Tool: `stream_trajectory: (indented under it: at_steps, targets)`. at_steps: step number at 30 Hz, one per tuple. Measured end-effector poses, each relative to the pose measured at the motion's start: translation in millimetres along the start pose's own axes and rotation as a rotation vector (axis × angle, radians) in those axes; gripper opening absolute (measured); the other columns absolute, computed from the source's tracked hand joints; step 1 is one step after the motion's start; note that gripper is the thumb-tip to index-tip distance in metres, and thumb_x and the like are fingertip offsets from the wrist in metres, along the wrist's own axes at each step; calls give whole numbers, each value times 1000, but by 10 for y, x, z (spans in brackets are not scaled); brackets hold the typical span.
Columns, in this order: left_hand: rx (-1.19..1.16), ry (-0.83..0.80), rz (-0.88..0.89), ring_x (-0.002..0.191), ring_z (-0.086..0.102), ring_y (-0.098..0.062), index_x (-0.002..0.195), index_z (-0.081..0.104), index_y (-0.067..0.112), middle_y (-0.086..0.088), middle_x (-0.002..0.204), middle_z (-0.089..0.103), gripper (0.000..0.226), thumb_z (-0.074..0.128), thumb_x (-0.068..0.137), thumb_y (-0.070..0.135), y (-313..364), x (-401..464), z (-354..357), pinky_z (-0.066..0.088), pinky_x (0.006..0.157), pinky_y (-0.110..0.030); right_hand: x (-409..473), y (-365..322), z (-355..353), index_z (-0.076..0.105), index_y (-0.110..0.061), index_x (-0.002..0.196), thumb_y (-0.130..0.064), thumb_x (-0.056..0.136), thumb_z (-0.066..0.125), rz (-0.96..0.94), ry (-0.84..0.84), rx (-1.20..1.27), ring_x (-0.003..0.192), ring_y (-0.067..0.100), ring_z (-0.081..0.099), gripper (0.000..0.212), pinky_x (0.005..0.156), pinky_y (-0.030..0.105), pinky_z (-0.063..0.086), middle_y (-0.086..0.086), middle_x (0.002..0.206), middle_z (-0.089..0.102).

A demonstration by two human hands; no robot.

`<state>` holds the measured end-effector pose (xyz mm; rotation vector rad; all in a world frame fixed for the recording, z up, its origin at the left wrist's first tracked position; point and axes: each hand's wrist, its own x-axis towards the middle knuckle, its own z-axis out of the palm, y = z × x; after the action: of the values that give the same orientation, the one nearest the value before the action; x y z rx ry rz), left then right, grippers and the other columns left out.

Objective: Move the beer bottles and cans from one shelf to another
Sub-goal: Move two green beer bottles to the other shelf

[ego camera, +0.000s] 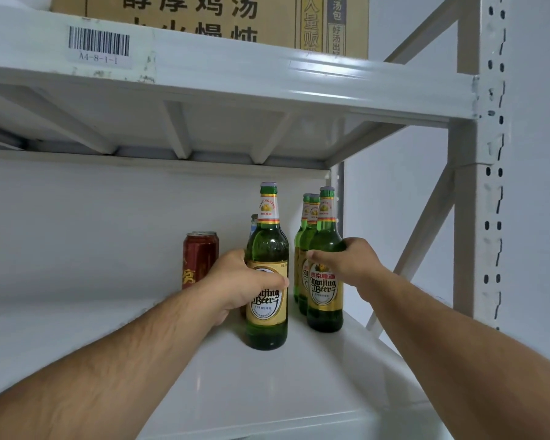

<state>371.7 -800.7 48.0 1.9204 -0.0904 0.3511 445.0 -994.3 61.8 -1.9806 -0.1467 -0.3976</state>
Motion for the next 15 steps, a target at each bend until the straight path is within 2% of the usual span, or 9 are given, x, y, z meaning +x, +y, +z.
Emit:
stream_trajectory:
  at_steps: [3, 8, 10, 12, 15]
  targets:
    - [2, 3, -3, 88, 73, -22, 95, 70, 22, -2, 93, 77, 32, 90, 72, 12, -7, 16, 7, 59, 81, -38, -38, -43, -25, 60, -15, 105, -36, 79, 83, 4, -34, 4, 91, 25, 65, 40, 76, 37, 53, 6, 103, 70]
    - [-2, 14, 1, 87, 75, -24, 93, 74, 22, -3, 92, 79, 30, 91, 70, 13, -3, 28, 26, 60, 85, -41, -141, -112, -63, 58, -15, 107, -38, 80, 81, 25, -68, 0, 95, 25, 62, 43, 79, 37, 50, 9, 114, 69]
    - [-7, 14, 8, 86, 75, -23, 91, 74, 22, -3, 90, 79, 29, 91, 71, 13, 11, 25, 41, 60, 83, -39, -215, -159, -119, 56, -13, 116, -39, 83, 78, 18, -73, -10, 99, 26, 60, 47, 79, 35, 47, 10, 121, 66]
    - [-11, 14, 8, 86, 75, -23, 92, 74, 21, -3, 90, 79, 29, 91, 70, 13, 31, 24, 66, 61, 82, -39, -299, -205, -203, 50, -6, 134, -41, 89, 71, 10, -50, -60, 104, 26, 56, 60, 79, 33, 42, 13, 130, 60]
    - [-6, 7, 0, 89, 75, -25, 98, 74, 20, -4, 94, 79, 36, 93, 68, 15, 74, 25, 133, 61, 86, -45, -424, -247, -316, 44, -3, 141, -38, 97, 62, -18, -46, -194, 97, 21, 48, 59, 80, 30, 40, 15, 136, 56]
